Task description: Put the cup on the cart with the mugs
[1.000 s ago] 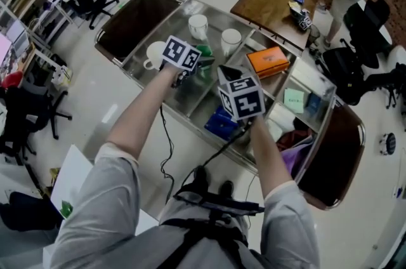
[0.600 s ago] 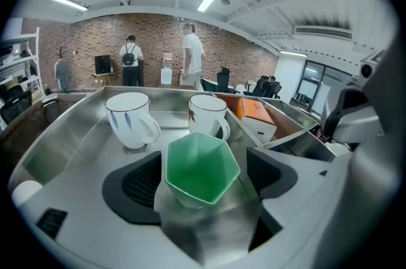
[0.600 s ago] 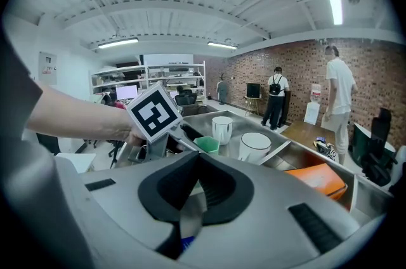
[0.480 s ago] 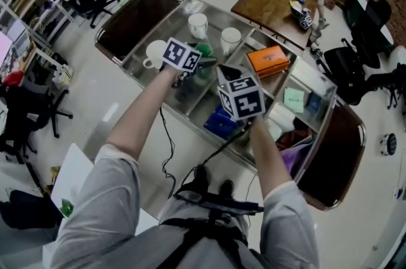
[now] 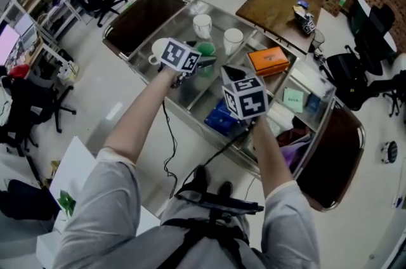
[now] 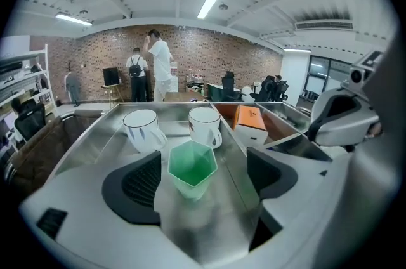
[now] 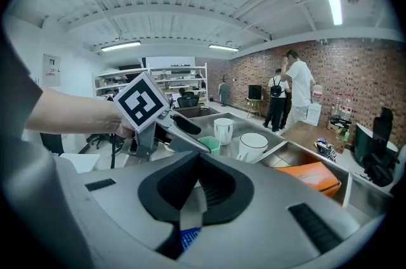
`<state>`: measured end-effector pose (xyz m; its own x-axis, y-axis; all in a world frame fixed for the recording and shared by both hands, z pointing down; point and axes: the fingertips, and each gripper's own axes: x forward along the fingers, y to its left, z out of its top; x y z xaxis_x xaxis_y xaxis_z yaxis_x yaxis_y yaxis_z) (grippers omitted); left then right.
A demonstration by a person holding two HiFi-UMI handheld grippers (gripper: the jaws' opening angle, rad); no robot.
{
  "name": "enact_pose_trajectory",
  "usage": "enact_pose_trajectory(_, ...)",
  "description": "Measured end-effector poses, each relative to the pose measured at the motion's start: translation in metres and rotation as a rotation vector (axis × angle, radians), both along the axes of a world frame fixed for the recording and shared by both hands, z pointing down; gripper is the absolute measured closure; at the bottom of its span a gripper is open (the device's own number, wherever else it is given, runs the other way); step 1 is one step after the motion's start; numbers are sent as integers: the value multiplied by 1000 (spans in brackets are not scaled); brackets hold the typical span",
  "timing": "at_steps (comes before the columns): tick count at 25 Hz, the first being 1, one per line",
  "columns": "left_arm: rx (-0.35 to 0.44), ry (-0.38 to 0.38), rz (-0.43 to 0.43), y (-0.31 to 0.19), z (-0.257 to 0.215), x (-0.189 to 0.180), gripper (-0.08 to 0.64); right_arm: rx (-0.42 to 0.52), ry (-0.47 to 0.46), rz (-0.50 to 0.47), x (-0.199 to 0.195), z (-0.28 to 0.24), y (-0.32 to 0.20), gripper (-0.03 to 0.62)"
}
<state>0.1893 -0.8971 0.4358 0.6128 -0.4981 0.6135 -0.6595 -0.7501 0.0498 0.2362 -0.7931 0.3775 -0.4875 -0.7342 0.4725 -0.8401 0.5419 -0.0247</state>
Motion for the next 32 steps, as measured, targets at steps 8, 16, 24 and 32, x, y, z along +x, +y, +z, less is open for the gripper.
enact_pose_trajectory(8, 86, -8, -89, 52, -28, -20, 168, 27, -27, -43, 10, -13, 40, 583)
enact_pose_trajectory(16, 225, 30, -283, 130, -58, -51, 496, 45, -55, -107, 21, -24, 99, 583)
enact_pose_trajectory(24, 316, 89, -406, 228, -77, -70, 555, 50, -93, -166, 25, -24, 153, 583)
enact_pose_trajectory(32, 316, 117, -469, 306, -49, -105, 554, 49, -118, -150, 20, -17, 209, 583)
